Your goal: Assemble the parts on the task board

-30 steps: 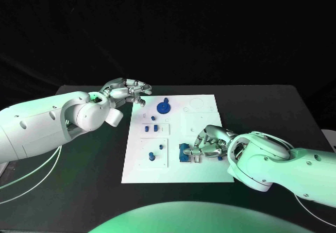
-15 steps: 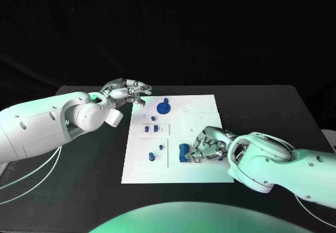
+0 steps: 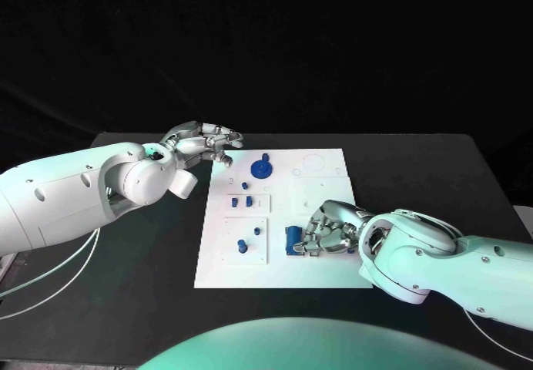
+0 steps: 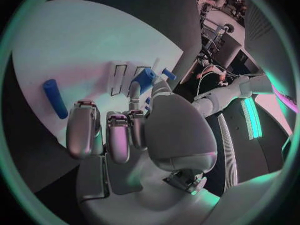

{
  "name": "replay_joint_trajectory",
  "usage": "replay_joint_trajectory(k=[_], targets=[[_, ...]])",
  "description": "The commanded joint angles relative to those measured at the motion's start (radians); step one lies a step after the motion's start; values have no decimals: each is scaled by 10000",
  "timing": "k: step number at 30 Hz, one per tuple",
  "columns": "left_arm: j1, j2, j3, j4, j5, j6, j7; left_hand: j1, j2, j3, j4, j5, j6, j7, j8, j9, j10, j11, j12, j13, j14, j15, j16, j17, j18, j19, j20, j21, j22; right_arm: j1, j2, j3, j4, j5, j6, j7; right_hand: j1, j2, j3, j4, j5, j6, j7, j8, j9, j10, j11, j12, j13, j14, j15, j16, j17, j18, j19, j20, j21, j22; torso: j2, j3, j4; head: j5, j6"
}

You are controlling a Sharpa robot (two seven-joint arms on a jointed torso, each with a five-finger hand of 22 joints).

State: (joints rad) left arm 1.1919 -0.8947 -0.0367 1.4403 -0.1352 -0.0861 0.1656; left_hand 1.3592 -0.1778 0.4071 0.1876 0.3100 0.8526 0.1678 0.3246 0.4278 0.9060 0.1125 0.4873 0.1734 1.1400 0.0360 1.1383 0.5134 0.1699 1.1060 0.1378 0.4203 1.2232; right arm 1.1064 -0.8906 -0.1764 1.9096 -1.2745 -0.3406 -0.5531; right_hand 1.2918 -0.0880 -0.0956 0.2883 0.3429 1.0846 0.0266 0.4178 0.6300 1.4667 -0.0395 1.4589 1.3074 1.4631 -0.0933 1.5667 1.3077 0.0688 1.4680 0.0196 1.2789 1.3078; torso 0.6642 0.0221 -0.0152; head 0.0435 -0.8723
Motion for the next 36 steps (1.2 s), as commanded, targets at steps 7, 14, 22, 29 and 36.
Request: replay_joint_trajectory(k=[7,14,22,29,36], targets=[[4,-9,7,24,-15,148,49,10,81,-61,13,42,-62,-13,80,14,-56,7,42,-3,-65,31,16,-15,89,39,37,-44,-15,-35,-122,-13,-3,-394,-115,-208,253,142,118,32,186,30,-75,63,79,400,-81,74,1656,1077,-93,41,2631,-136,248,-94,33,1887,1,10,-5,17,-3],[4,-34,6,23,-15,171,7,10,81,-61,13,42,-62,-13,80,14,-56,7,42,-3,-65,31,16,-15,89,39,37,-44,-15,-37,-140,-11,37,-175,-11,17,77,83,-6,51,161,17,-48,54,147,402,-64,74,1661,1077,-84,41,2631,-131,238,-97,-9,1879,6,14,3,31,-4],[4,-44,6,36,-15,162,21,10,81,-61,13,42,-62,-13,80,14,-56,7,42,-3,-65,31,16,-15,89,39,37,-44,-15,-36,-161,-11,36,-53,114,172,-145,-20,-229,49,-146,4,-29,42,261,398,-44,66,1661,1077,-69,41,2631,-129,234,-86,-31,1877,-2,-7,-12,18,-4],[4,-50,6,57,-15,143,72,11,88,-65,19,41,-69,-11,96,17,-69,10,51,-2,-71,34,21,-15,89,40,40,-53,-16,-36,-167,-11,26,-53,153,207,-112,-65,-265,34,-197,2,-34,41,286,405,-47,77,1672,1077,-67,41,2631,-130,236,-83,-27,1879,-5,-1,-7,19,-4],[4,-53,6,61,-16,131,87,22,98,-60,16,44,-70,-14,105,18,-73,10,55,-1,-74,35,23,-15,89,41,41,-57,-16,-36,-153,-11,13,-126,179,209,-47,-75,-278,30,-265,4,-40,40,313,406,-50,78,1675,1077,-68,41,2631,-130,236,-83,-30,1879,-2,0,-8,22,-4]])
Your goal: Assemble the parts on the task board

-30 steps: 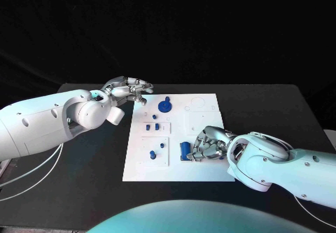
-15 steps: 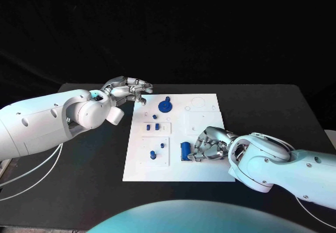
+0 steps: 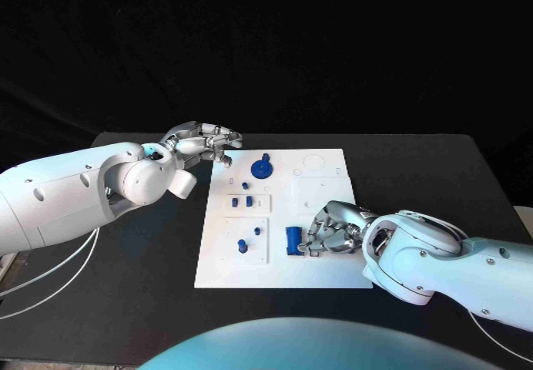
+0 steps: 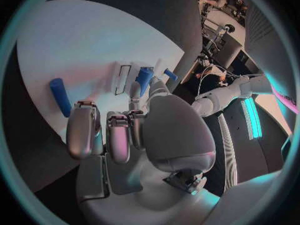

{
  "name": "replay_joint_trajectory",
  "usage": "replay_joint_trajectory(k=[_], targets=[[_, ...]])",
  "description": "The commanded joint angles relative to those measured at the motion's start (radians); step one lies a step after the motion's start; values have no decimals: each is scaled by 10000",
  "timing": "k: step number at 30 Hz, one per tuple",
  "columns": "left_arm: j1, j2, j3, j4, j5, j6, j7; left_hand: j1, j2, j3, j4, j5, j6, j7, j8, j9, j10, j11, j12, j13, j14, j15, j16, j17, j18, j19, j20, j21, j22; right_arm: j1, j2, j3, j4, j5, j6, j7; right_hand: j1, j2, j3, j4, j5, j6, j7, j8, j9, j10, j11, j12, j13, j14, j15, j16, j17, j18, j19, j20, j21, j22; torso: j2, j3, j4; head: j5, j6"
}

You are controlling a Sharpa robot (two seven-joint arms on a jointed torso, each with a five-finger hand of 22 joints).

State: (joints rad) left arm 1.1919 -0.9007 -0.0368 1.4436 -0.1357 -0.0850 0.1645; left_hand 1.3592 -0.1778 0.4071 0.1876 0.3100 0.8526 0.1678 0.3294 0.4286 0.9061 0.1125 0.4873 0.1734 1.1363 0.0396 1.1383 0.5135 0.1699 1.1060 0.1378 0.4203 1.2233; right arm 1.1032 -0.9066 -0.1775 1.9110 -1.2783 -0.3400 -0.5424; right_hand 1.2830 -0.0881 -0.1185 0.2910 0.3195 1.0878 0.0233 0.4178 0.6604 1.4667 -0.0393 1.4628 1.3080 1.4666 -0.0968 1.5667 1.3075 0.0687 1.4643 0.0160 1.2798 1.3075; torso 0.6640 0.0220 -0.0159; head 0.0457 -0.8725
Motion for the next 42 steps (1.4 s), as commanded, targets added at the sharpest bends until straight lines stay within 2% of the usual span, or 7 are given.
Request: replay_joint_trajectory(k=[1,11,14,19,25,32,42], targets=[[4,6,6,28,-11,118,99,21,98,-60,16,44,-70,-14,58,10,-74,11,55,-1,-38,-2,23,-16,89,40,41,-57,-17,-3,7,0,-2,-100,177,100,95,-58,-42,-1,-43,-26,-13,39,23,413,-55,50,1678,1042,-36,40,2633,-131,276,-47,-25,1886,0,0,-4,-5,-2],[4,15,6,28,-11,107,167,21,98,-60,16,44,-70,-14,58,10,-74,11,55,-1,-38,-2,23,-16,89,40,41,-57,-17,27,-245,5,87,-246,-290,114,334,8,-24,4,60,-180,24,-74,57,395,-36,23,1659,1042,-30,40,2633,-120,261,-47,-93,1871,-10,-1,-2,-49,-2],[4,15,6,45,-9,92,271,36,107,-57,11,46,-73,-15,72,13,-81,11,64,0,-42,-1,27,-16,90,42,43,-63,-17,174,-643,17,212,-254,-815,177,505,21,-34,-1,329,-342,90,-183,95,263,22,-180,1483,1042,15,40,2633,-90,212,-16,-274,1827,-18,-17,-14,-146,47],[4,3,5,98,-5,68,359,34,104,-60,12,44,-74,-14,76,14,-81,12,67,1,-44,-1,28,-16,90,42,43,-65,-17,403,-1331,20,357,-271,-1127,173,580,-13,-85,7,388,-493,155,-250,180,125,74,-393,1302,1032,58,26,2593,-59,154,20,-463,1778,-8,-30,-14,-286,102],[4,23,5,145,-3,46,415,34,104,-60,12,44,-74,-14,76,14,-81,12,67,1,-44,-1,28,-16,90,42,43,-65,-17,455,-2099,13,439,-824,-1060,102,608,-1,-135,14,359,-679,253,-521,53,103,155,-434,1272,1032,122,25,2591,-62,150,70,-471,1778,6,6,10,-425,157],[4,24,4,176,-2,38,434,32,98,-68,14,42,-72,-14,89,17,-77,11,78,4,-48,0,31,-16,90,43,45,-70,-17,137,-2491,-5,426,-1541,-868,-133,567,-48,-212,22,264,-599,277,-610,-28,96,183,-455,1256,1038,152,35,2617,-66,157,101,-455,1784,-5,4,-33,-442,131],[4,11,4,167,-2,69,386,32,98,-68,14,42,-72,-14,89,17,-77,11,78,4,-48,0,31,-16,90,43,45,-70,-17,-260,-2183,-12,251,-1825,-548,-613,187,-26,-431,39,-171,-261,242,-708,-141,99,162,-486,1234,1041,144,40,2632,-64,172,117,-446,1791,11,1,13,-382,102]])
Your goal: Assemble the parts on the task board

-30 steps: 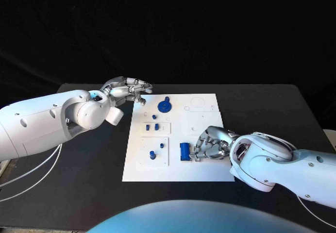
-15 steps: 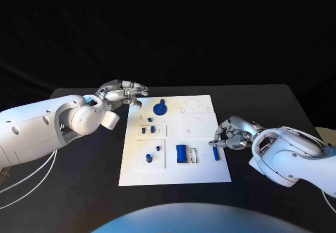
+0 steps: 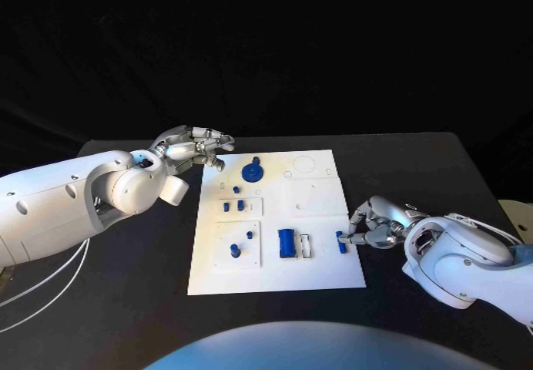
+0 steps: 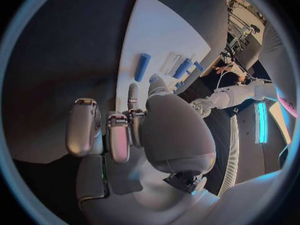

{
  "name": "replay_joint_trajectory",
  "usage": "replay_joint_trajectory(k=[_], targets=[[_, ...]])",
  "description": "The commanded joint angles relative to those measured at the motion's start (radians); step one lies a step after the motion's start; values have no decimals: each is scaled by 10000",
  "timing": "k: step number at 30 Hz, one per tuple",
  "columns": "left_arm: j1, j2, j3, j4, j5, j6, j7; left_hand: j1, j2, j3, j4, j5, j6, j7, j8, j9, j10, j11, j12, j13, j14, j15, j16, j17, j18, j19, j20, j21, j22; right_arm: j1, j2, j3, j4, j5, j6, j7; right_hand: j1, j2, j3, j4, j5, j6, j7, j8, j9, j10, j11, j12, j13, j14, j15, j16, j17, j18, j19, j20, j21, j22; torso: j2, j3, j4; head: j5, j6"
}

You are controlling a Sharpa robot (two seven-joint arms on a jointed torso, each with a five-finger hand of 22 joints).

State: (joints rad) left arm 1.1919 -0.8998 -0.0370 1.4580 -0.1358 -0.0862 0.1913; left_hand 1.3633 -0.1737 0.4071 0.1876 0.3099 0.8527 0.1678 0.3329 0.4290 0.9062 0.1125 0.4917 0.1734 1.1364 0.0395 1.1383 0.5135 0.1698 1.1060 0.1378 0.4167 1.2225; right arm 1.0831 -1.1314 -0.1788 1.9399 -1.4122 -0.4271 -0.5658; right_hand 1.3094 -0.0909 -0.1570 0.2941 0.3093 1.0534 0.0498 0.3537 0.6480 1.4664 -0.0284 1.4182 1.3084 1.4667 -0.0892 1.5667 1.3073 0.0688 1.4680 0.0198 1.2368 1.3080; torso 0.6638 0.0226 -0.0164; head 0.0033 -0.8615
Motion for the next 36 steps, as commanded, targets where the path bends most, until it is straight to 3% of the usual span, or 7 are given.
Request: replay_joint_trajectory(k=[1,16,28,33,34,35,36], targets=[[4,-1,7,22,-1,82,113,-9,57,-69,14,42,-73,-14,53,13,-77,11,34,4,-48,1,30,-17,91,43,45,-34,-9,-77,87,0,-45,-492,334,-395,-99,3,-55,10,-75,99,-25,-68,-18,106,52,-34,1236,1041,68,40,2634,-66,138,79,-10,1788,14,-5,12,76,-13],[4,-19,7,5,-1,115,42,-13,55,-77,19,40,-75,-13,67,15,-76,11,45,6,-51,1,34,-17,92,44,46,-40,-9,-295,539,-2,-265,-655,456,-499,-67,14,-53,-13,-82,162,-55,-88,-26,119,30,-21,1250,1041,55,41,2634,-70,147,74,9,1794,7,-5,21,106,-61],[4,-37,7,17,-1,129,31,-16,59,-83,28,41,-85,-13,80,16,-85,12,55,7,-55,2,40,-17,92,47,48,-48,-10,-451,801,-12,-531,-1010,962,-635,1606,223,313,-70,221,311,-145,-308,-104,116,-58,-30,1263,1041,-26,41,2634,-74,160,-1,8,1805,2,2,10,132,-87],[4,-44,6,22,-1,134,33,-16,59,-83,28,41,-85,-13,80,16,-85,12,55,7,-55,2,40,-17,92,47,48,-48,-10,-486,874,-13,-559,-1161,961,-755,2631,310,1321,-30,-948,485,-187,-503,-226,120,-95,-16,1295,1041,-63,41,2634,-80,172,-44,21,1815,2,-2,7,110,-88],[4,-45,6,23,-1,135,33,-16,59,-83,28,41,-85,-13,80,16,-85,12,55,7,-55,2,40,-17,92,47,48,-48,-10,-489,880,-13,-554,-1177,910,-772,2752,291,1836,-19,-1638,532,-206,-559,-264,119,-110,-17,1299,1041,-76,41,2634,-81,176,-60,24,1817,2,-2,7,110,-88],[4,-45,6,24,-1,135,33,-16,59,-83,28,41,-85,-13,80,16,-85,12,55,7,-55,2,40,-17,92,47,48,-48,-10,-490,882,-13,-549,-1182,867,-780,2692,196,2288,15,-1925,564,-184,-602,-290,115,-102,-23,1300,1041,-75,41,2634,-82,182,-72,37,1821,2,-2,7,110,-88],[4,-46,6,24,-1,134,32,-16,59,-83,28,41,-85,-13,80,16,-85,12,55,7,-55,2,40,-17,92,47,48,-48,-10,-492,884,-13,-543,-1183,820,-786,2530,-39,2850,-26,-1984,617,-175,-629,-300,122,-109,-17,1308,1041,-67,41,2634,-74,184,-87,36,1822,3,-2,6,100,-82]])
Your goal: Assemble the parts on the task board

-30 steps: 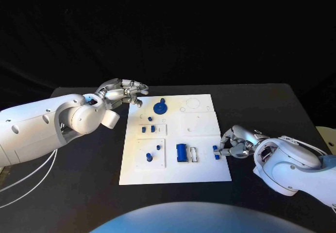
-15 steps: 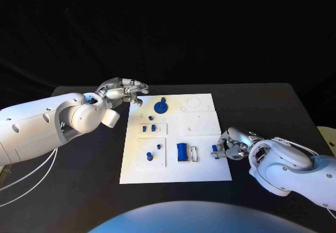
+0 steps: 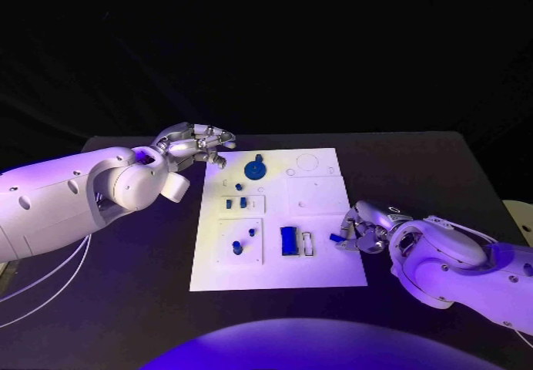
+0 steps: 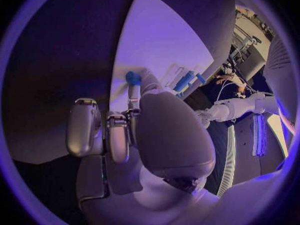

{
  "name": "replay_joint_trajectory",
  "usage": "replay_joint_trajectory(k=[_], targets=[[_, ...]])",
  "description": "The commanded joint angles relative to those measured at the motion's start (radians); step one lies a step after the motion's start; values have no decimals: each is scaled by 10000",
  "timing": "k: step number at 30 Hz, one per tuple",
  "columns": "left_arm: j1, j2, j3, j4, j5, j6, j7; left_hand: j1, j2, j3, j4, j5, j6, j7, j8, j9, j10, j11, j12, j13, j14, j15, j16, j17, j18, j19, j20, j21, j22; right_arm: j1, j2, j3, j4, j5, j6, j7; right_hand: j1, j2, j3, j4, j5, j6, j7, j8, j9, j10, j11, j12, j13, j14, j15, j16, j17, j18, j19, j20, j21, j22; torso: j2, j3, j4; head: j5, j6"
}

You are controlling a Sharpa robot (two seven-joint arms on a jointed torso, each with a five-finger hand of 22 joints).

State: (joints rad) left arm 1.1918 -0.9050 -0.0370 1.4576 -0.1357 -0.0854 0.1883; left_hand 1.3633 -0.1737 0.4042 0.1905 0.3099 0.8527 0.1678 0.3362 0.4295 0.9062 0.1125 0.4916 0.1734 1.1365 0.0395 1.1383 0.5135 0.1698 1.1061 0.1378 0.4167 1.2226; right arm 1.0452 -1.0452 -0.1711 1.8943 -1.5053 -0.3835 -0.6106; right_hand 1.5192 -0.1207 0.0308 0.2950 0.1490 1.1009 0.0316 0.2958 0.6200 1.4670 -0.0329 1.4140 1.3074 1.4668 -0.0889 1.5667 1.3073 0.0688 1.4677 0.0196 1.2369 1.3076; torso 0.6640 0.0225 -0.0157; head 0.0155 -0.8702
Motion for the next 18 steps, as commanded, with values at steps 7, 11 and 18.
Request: replay_joint_trajectory(k=[7,11,18], targets=[[5,2,6,24,-4,141,59,-16,59,-55,-1,41,-84,-13,48,12,-85,12,56,7,-55,3,40,-17,93,46,48,-49,-11,-114,-27,-86,133,149,-397,-209,-1178,-1169,5112,-142,192,13,-61,195,525,207,-106,81,1383,1040,-98,41,2635,-105,239,-80,142,1855,-1,-4,0,-72,44],[5,-11,5,39,-47,195,57,150,146,71,-84,492,-153,0,129,17,-134,18,97,0,-92,-1,61,-25,96,61,44,-78,11,-69,-61,-81,366,675,-1008,94,-1852,-1247,5835,-257,428,-149,-29,373,826,242,-83,121,1420,1040,-94,41,2635,-140,296,-74,347,1904,4,-24,-8,-127,74],[5,-17,5,52,-70,225,84,149,146,72,-84,511,-155,0,134,18,-136,19,99,0,-93,0,63,-25,96,61,44,-79,13,28,41,-75,707,1512,-1411,392,-2279,-1360,6171,-358,388,-215,-18,478,1000,257,-75,137,1437,1040,-90,41,2635,-138,296,-72,335,1901,6,-14,10,-173,105]])
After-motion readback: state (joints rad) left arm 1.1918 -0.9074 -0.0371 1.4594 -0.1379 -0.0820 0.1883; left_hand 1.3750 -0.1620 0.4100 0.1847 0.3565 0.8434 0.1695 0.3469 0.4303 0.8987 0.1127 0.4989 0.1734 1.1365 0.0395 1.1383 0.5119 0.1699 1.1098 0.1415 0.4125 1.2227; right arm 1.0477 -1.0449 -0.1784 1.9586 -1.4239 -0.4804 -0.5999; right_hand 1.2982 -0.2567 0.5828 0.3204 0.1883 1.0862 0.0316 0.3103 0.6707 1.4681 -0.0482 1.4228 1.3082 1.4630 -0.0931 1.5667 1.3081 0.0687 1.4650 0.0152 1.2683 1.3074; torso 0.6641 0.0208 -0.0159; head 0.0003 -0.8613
